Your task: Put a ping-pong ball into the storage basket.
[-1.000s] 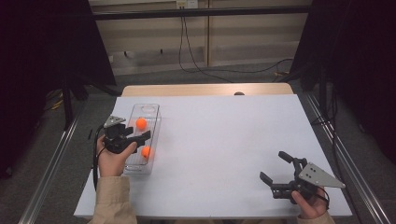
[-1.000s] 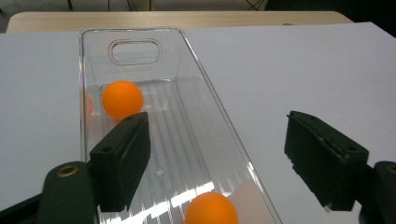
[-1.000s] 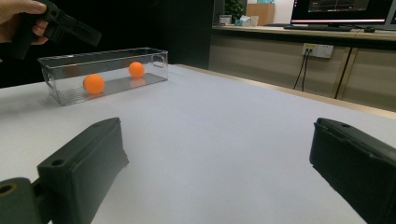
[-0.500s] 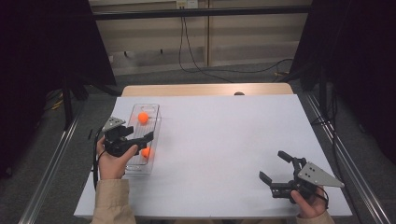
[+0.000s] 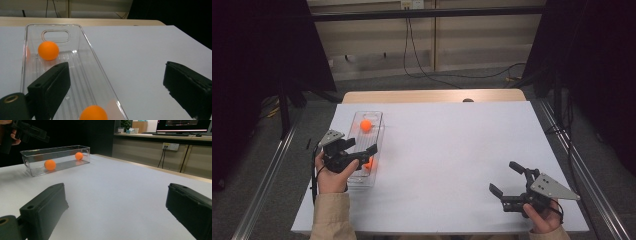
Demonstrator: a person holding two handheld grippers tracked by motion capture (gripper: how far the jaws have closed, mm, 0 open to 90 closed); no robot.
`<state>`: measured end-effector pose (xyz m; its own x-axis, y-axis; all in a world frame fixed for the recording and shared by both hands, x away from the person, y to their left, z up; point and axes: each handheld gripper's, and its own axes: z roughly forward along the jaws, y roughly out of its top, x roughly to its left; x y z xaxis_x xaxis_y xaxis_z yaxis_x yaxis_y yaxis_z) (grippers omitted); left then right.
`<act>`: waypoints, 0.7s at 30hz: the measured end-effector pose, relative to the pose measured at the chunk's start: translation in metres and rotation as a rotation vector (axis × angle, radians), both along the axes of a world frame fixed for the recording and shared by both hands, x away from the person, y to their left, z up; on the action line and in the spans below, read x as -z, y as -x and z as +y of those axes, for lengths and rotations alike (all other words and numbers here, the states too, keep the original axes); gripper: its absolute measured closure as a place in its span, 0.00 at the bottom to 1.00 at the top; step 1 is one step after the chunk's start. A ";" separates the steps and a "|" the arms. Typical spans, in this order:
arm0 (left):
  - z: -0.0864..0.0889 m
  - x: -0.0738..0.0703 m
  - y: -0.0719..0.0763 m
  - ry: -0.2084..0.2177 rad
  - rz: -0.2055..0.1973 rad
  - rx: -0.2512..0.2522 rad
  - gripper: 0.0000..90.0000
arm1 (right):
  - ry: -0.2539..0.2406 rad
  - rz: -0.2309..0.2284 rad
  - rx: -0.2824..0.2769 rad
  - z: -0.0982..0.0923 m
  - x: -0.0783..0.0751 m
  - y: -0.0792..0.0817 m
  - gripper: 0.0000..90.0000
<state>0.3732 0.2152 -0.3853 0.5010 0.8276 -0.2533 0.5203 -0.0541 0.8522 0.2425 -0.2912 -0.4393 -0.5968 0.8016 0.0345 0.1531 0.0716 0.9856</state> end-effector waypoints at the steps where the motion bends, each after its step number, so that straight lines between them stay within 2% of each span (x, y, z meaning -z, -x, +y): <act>1: 0.000 0.000 0.001 -0.004 -0.004 0.003 0.07 | 0.000 0.000 0.000 0.000 0.000 0.000 0.03; 3: 0.001 0.000 0.003 0.012 -0.017 -0.007 0.07 | -0.003 0.001 0.001 0.000 0.000 0.000 0.02; 9: 0.005 0.003 0.008 0.023 -0.035 -0.011 0.06 | -0.001 0.001 0.000 0.000 0.000 0.000 0.02; 21: 0.008 0.012 0.019 0.021 -0.061 0.008 0.05 | 0.000 0.001 0.002 0.000 0.000 -0.001 0.02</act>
<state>0.3541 0.2236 -0.3968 0.5226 0.8183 -0.2395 0.4670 -0.0398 0.8833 0.2431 -0.2913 -0.4397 -0.5955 0.8026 0.0351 0.1540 0.0711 0.9855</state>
